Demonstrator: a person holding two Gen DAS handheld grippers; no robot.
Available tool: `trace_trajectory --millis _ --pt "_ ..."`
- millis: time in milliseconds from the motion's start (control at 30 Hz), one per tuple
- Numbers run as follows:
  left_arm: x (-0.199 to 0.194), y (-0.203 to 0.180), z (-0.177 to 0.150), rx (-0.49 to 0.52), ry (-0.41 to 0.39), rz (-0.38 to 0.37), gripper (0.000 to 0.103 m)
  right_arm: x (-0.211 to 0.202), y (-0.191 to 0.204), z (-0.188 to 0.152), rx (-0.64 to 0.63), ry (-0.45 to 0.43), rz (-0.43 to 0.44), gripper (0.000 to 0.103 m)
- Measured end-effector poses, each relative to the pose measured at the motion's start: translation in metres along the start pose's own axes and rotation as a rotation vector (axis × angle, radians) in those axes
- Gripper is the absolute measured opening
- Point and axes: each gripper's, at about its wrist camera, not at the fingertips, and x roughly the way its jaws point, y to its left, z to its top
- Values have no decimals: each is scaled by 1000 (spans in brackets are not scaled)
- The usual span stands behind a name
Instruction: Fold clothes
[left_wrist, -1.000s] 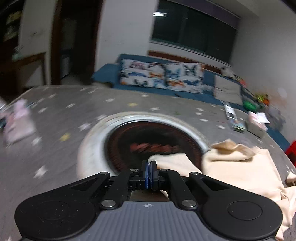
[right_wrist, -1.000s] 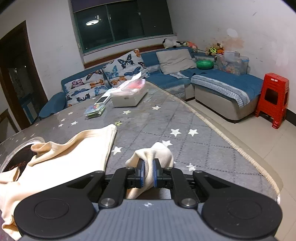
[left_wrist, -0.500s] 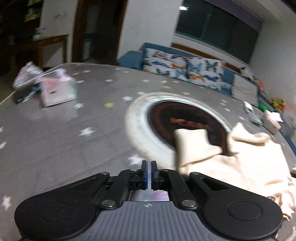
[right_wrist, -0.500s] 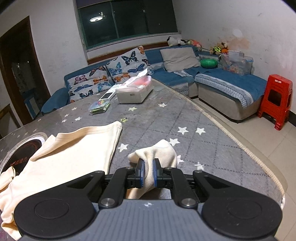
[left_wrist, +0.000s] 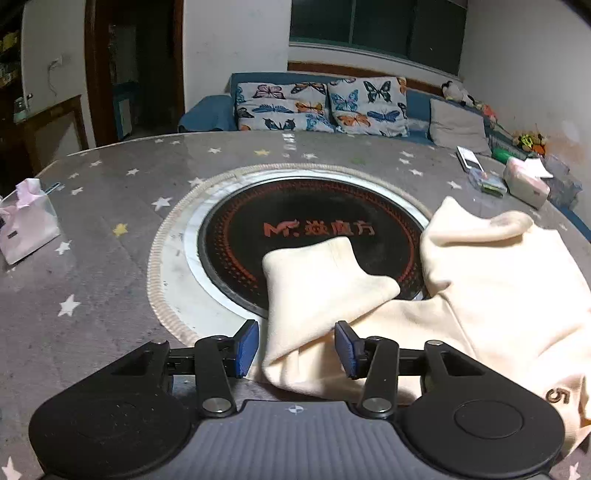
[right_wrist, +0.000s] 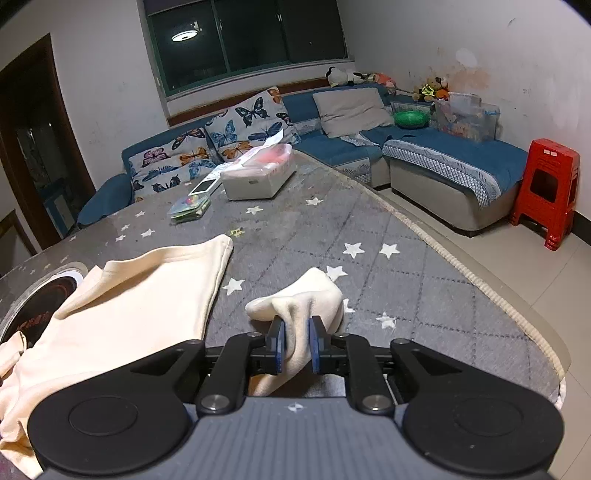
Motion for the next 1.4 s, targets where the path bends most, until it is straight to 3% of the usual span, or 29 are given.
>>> trace_trajectory --millis 33,133,300,800,867,933,1167,1400 --pt "0 0 0 1 -9 5 13 1 0 0 1 2 -1 14" --pt "-3 4 1 -10 -41 33 8 2 1 -1 4 4 -4 14" --pt "-18 29 -1 -99 -73 85 7 1 4 -3 -4 5 5 14" --pt "-75 82 -41 -218 -71 198 7 12 44 -7 -141 51 60 16" --pt "-76 83 -41 -221 -70 195 8 15 53 -9 -174 61 69 18" --pt "-74 82 -39 -221 -71 193 8 19 63 -12 -215 73 71 28" --pt "-69 84 -40 -230 -61 198 8 34 81 -20 -338 64 -11 28" --pt "-65 83 -42 -234 -38 204 8 40 50 2 -274 21 -98 28"
